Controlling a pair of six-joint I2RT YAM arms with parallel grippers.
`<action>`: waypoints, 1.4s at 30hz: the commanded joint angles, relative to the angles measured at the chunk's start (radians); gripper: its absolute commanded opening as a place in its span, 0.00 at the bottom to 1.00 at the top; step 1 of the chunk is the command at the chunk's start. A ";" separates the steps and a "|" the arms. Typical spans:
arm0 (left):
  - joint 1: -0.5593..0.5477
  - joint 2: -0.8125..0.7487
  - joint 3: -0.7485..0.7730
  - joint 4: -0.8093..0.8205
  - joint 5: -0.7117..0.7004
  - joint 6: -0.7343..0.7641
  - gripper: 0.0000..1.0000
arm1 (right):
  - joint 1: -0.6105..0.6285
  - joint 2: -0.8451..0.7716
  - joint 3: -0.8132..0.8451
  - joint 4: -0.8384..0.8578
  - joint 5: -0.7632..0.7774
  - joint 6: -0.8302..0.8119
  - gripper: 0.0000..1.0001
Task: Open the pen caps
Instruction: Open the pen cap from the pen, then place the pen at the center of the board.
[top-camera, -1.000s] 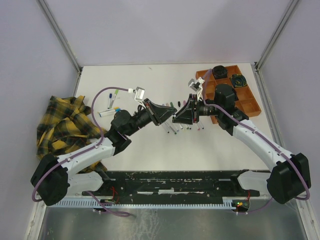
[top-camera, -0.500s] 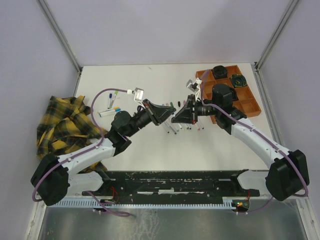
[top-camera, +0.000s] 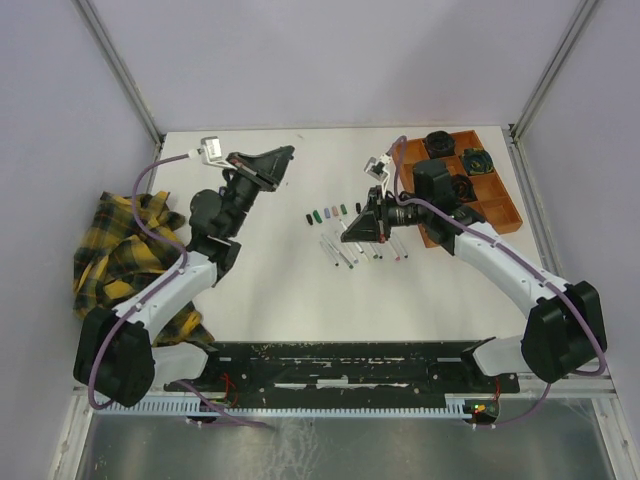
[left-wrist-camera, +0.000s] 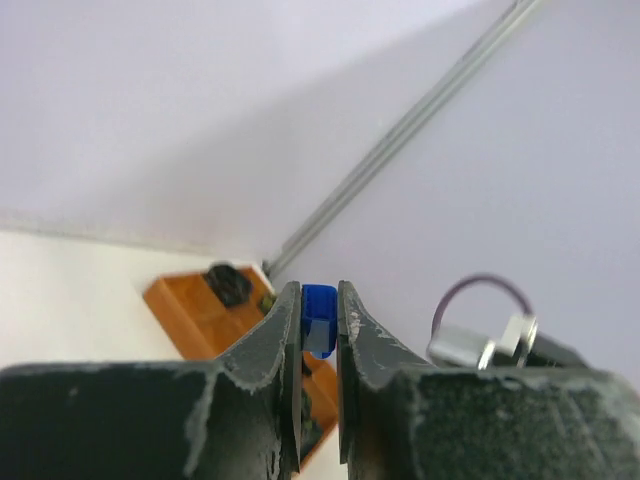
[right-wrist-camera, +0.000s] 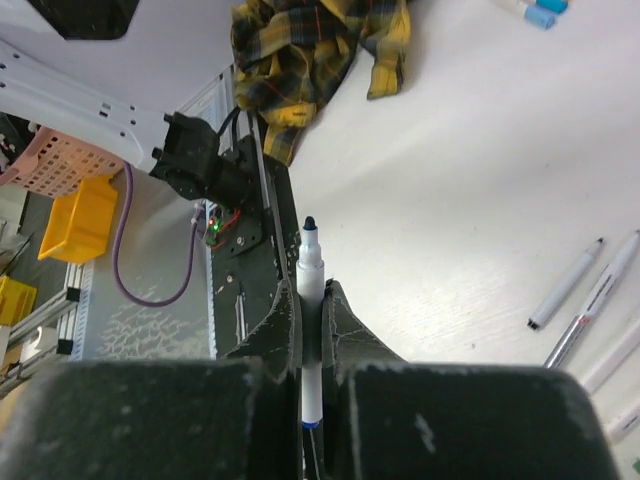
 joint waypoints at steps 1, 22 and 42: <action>0.042 -0.024 0.040 0.122 -0.120 -0.024 0.03 | -0.005 0.000 0.015 -0.112 -0.022 -0.085 0.00; 0.059 -0.070 -0.289 0.121 0.041 -0.124 0.03 | -0.171 0.319 0.202 -0.444 0.856 -0.400 0.01; 0.058 -0.078 -0.419 0.162 0.094 -0.158 0.03 | -0.214 0.526 0.281 -0.543 0.891 -0.397 0.16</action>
